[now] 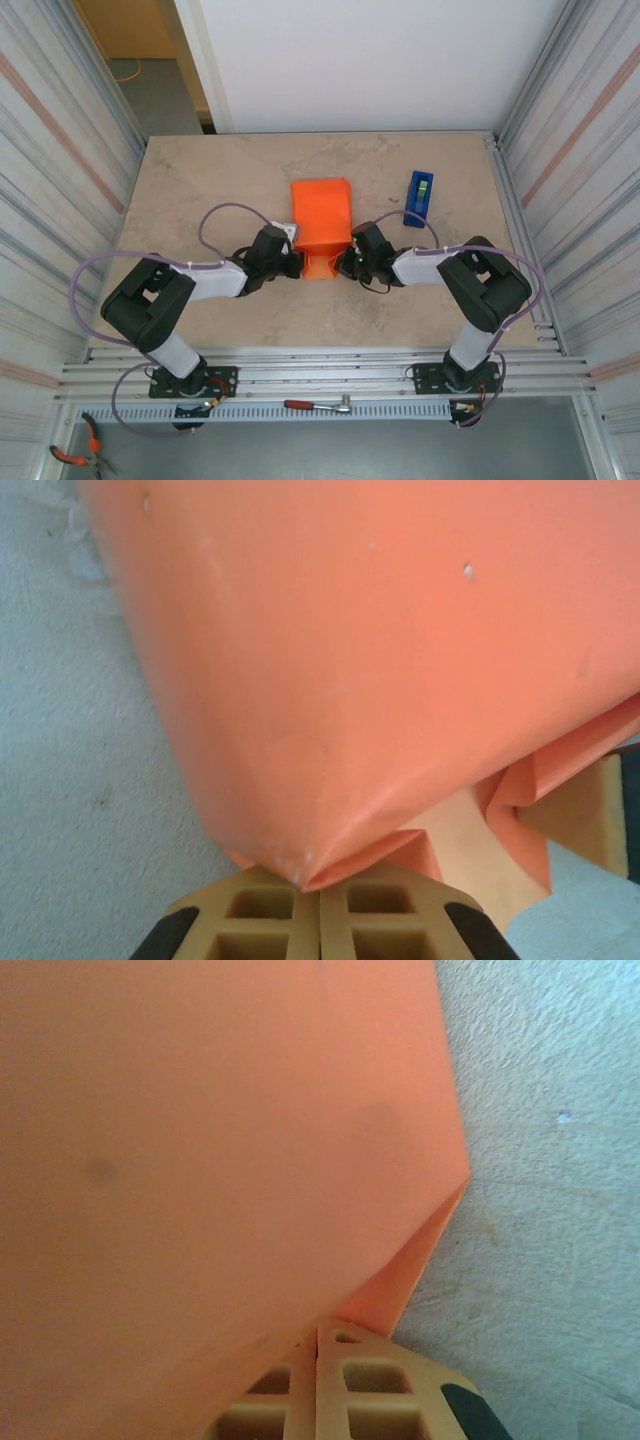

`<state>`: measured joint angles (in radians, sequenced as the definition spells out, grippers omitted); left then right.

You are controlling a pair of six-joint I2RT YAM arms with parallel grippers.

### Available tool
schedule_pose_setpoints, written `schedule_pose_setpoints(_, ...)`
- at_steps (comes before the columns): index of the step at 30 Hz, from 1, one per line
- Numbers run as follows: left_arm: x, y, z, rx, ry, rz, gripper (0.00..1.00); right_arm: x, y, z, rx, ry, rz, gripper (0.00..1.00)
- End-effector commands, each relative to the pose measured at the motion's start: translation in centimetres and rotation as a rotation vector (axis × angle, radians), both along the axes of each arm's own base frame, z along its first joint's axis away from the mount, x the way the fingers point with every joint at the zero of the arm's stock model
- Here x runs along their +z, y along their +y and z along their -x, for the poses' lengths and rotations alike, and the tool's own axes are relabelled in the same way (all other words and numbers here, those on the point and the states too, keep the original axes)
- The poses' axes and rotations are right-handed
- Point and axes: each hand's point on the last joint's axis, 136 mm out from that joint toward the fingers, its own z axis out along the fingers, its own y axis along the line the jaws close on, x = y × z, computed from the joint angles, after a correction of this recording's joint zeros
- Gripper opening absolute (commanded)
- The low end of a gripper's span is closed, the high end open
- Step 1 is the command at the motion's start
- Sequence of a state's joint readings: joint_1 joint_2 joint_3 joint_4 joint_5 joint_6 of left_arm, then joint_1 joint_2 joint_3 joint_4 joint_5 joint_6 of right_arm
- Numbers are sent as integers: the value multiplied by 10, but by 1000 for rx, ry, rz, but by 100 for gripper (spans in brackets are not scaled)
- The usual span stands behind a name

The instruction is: Wrap the gift box in paper

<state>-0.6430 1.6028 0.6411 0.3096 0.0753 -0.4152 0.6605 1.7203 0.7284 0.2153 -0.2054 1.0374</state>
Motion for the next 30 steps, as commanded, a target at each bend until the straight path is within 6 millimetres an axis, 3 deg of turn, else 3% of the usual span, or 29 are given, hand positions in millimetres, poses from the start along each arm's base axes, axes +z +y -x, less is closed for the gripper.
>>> schedule_pose_setpoints(1, 10, -8, -4, -25, -38, 32, 8, -10, -5, 5, 4, 18, 33, 0)
schedule_pose_setpoints(30, 4, -39, -27, -68, -78, 105, 4, -15, -3, 8, 13, 29, 43, 0)
